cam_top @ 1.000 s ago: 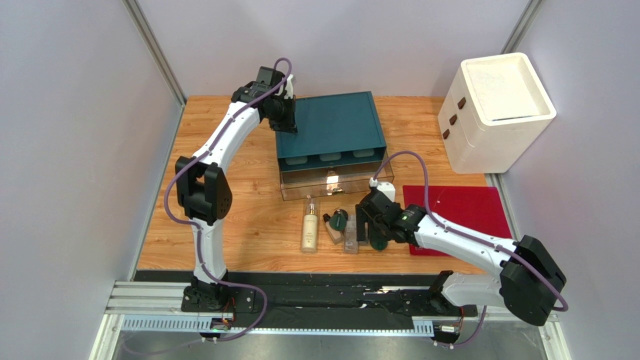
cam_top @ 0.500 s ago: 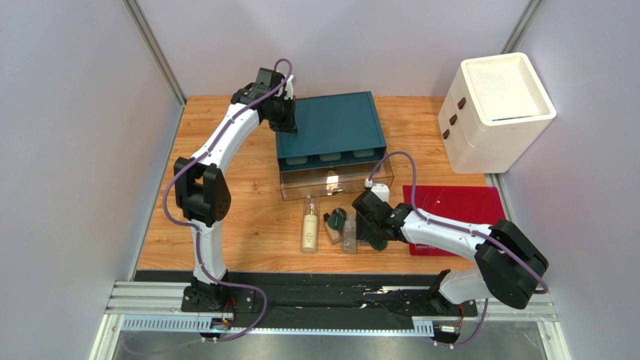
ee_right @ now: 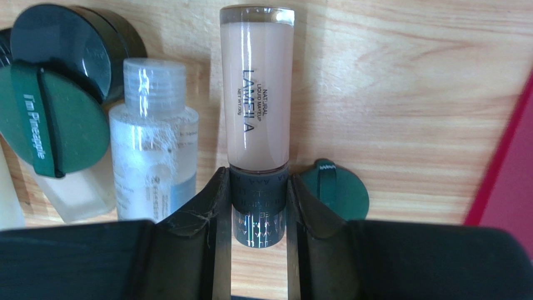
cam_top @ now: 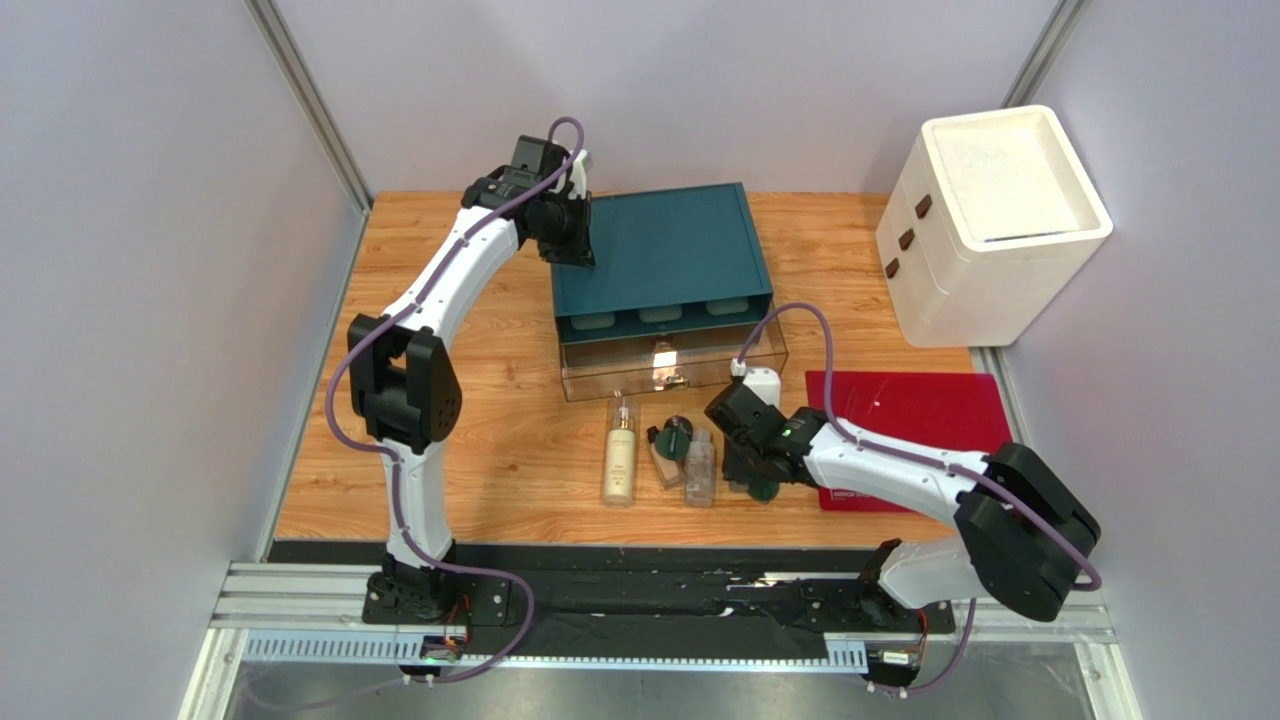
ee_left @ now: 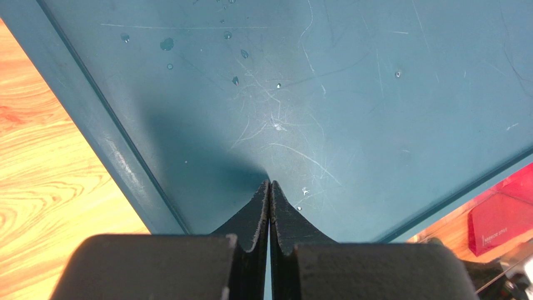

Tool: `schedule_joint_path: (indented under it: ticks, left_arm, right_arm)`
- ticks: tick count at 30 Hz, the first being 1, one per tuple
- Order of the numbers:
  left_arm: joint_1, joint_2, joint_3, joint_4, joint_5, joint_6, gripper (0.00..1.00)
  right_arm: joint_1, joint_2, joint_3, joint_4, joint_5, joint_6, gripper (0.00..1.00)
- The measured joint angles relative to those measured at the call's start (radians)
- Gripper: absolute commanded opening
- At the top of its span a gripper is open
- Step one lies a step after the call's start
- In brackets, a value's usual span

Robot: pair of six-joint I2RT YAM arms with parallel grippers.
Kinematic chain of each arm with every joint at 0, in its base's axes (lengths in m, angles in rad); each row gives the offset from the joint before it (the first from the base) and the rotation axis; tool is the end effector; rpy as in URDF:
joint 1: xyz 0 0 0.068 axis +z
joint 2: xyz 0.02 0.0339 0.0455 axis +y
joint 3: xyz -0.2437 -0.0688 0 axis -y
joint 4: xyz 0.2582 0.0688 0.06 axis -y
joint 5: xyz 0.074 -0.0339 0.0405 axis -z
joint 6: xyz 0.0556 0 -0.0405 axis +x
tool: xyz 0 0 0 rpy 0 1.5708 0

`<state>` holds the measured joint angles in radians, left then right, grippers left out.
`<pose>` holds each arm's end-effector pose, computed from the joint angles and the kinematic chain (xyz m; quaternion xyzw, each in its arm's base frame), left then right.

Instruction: Organize the makeup

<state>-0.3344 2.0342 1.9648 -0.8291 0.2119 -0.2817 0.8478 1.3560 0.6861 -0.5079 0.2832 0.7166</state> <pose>0.4407 -0.1655 0.2730 0.0596 0.9375 -0.1946 0.2823 0.1814 0.1820 0.1206 -0.0362 0.9707 0.0380 0.2347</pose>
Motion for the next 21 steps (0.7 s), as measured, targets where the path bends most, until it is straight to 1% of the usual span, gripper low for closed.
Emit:
schedule_joint_path:
  ticks: [9,15,21]
  left_arm:
    - [0.000,0.005,0.009,-0.008,0.000,0.000,0.00]
    - [0.000,0.016,0.028,-0.024,0.002,0.000,0.00]
    - [0.000,0.033,0.059,-0.052,0.010,0.000,0.00]
  right_arm:
    - [0.008,-0.167,0.038,-0.155,0.029,-0.053,0.00]
    - [0.009,-0.292,0.113,-0.267,0.005,-0.108,0.00]
    - [0.009,-0.415,0.222,-0.389,-0.019,-0.191,0.00]
